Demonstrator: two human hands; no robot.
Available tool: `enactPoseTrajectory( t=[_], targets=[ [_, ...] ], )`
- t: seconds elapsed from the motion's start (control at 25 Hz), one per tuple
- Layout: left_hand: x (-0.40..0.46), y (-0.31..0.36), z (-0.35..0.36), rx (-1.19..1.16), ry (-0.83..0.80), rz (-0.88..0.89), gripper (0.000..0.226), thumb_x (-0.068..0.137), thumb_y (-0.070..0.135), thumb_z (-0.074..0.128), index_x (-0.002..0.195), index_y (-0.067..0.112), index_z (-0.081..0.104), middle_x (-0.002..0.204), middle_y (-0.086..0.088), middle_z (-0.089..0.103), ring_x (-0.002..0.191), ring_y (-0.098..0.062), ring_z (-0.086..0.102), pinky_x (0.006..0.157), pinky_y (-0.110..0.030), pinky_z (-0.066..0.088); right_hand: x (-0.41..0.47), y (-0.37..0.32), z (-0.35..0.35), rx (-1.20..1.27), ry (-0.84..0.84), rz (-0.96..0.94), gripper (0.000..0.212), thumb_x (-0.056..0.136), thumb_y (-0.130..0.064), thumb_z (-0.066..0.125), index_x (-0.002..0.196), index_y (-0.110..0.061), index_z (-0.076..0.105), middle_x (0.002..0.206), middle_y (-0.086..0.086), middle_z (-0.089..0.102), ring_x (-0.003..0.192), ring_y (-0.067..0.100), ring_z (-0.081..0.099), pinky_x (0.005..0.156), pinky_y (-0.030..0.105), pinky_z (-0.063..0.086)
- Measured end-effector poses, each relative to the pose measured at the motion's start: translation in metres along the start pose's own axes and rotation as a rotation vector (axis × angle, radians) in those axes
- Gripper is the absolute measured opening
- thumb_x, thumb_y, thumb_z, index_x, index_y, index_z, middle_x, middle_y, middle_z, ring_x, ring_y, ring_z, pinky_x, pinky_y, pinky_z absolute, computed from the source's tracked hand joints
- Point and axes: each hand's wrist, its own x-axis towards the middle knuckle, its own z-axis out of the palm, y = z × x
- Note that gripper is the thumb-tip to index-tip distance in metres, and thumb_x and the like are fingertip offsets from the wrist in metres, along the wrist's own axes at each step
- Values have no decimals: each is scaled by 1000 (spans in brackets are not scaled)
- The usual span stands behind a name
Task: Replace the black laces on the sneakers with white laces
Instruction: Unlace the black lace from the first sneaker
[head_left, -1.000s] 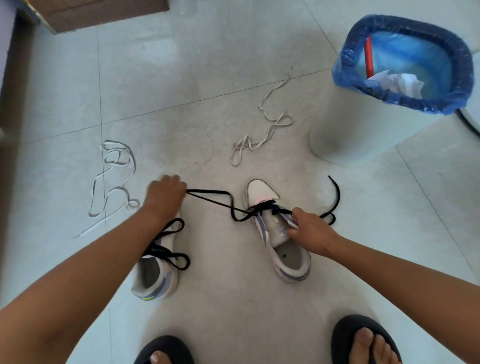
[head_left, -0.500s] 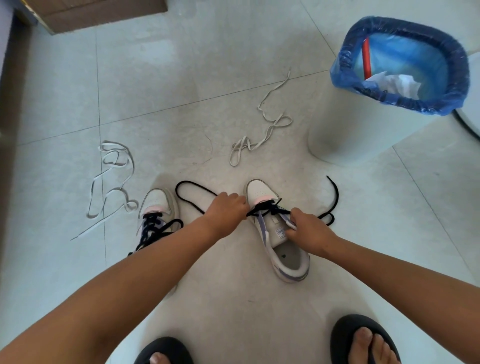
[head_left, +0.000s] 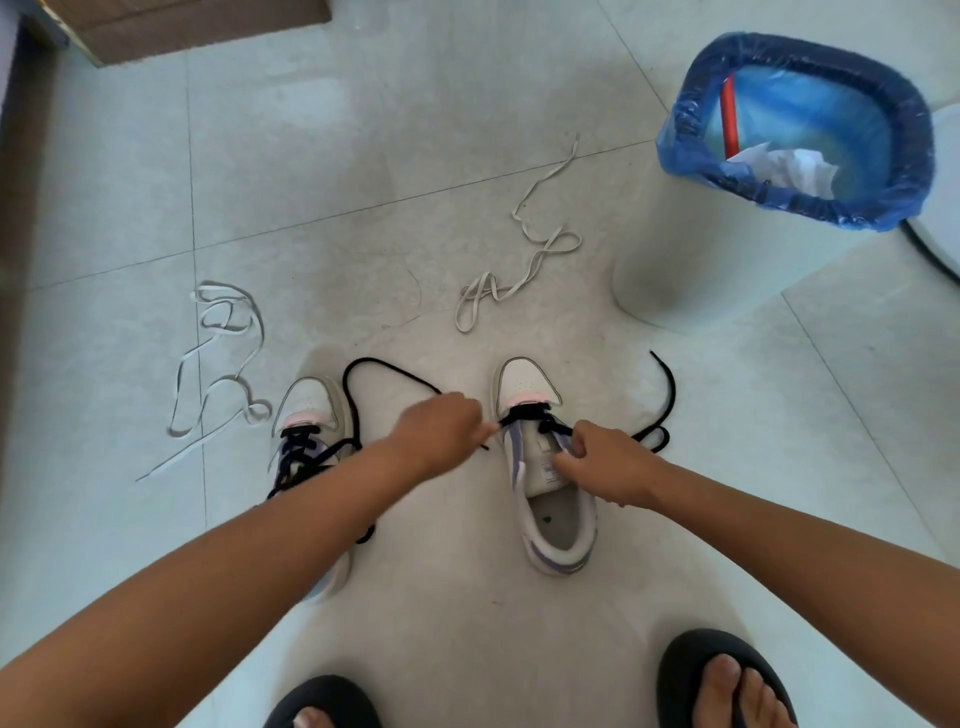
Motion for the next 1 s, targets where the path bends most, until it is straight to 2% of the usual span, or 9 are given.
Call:
enactPoseTrajectory(
  t=[0.16, 0.36, 0.52, 0.64, 0.72, 0.8, 0.88, 0.96, 1.0],
  targets=[
    [-2, 53, 26, -201, 6, -77, 39, 95, 35, 42, 120, 6, 39, 107, -13, 60, 96, -31, 59, 68, -33, 39, 12, -14, -16, -26, 194, -86, 24, 92, -43, 50, 90, -19, 48, 75, -5, 54, 65, 14, 50, 57, 29, 38],
    [0, 54, 36, -371, 72, -191, 31, 93, 13, 42, 120, 0, 33, 109, -21, 59, 95, -37, 59, 67, -36, 39, 23, -20, -8, -74, 22, -38, 31, 87, -44, 58, 72, -22, 41, 73, -5, 48, 67, 14, 44, 65, 32, 34],
    [0, 40, 33, -198, 91, -98, 25, 93, 14, 40, 116, 5, 37, 103, -17, 61, 88, -35, 59, 62, -34, 36, 12, -18, -21, -35, -195, 6, 42, 89, -49, 55, 63, -16, 51, 62, 0, 56, 56, 11, 47, 57, 24, 35],
    [4, 31, 31, -6, 102, -20, 28, 93, 16, 39, 120, 10, 39, 105, -12, 60, 90, -34, 59, 61, -33, 34, 4, -37, -56, 163, -258, -65, 41, 89, -40, 58, 57, -15, 56, 56, -1, 61, 63, 14, 56, 64, 23, 42],
    [5, 28, 32, 11, 125, -6, 30, 92, 19, 41, 122, 13, 41, 107, -11, 59, 92, -33, 59, 62, -32, 35, 9, -66, -83, 419, -106, -179, 27, 89, -36, 59, 69, -17, 62, 71, -2, 65, 77, 13, 59, 78, 30, 44],
    [5, 25, 34, -20, 148, -7, 32, 93, 24, 43, 123, 16, 44, 108, -10, 58, 93, -32, 59, 63, -31, 36, 19, -92, -105, 632, 83, -308, 23, 89, -38, 57, 104, -23, 67, 108, -8, 63, 103, 6, 54, 87, 26, 39],
    [5, 23, 37, -45, 149, -7, 34, 93, 28, 42, 125, 17, 44, 109, -10, 59, 94, -32, 59, 65, -31, 37, 27, -98, -106, 416, 330, -415, 39, 92, -34, 55, 129, -24, 54, 130, -7, 47, 121, 7, 41, 98, 22, 32],
    [5, 21, 39, -61, 135, -9, 34, 94, 30, 41, 125, 17, 43, 110, -9, 59, 96, -31, 59, 66, -31, 37, 28, -76, -89, 46, 524, -348, 36, 93, -23, 55, 127, -15, 54, 131, 5, 47, 125, 21, 41, 105, 31, 31],
    [5, 20, 40, -67, 128, -15, 34, 94, 31, 41, 125, 17, 43, 111, -9, 59, 97, -30, 59, 66, -32, 37, 26, -60, -74, -90, 504, -256, 30, 92, -22, 55, 120, -11, 57, 125, 10, 51, 120, 27, 44, 100, 35, 36]
  ],
)
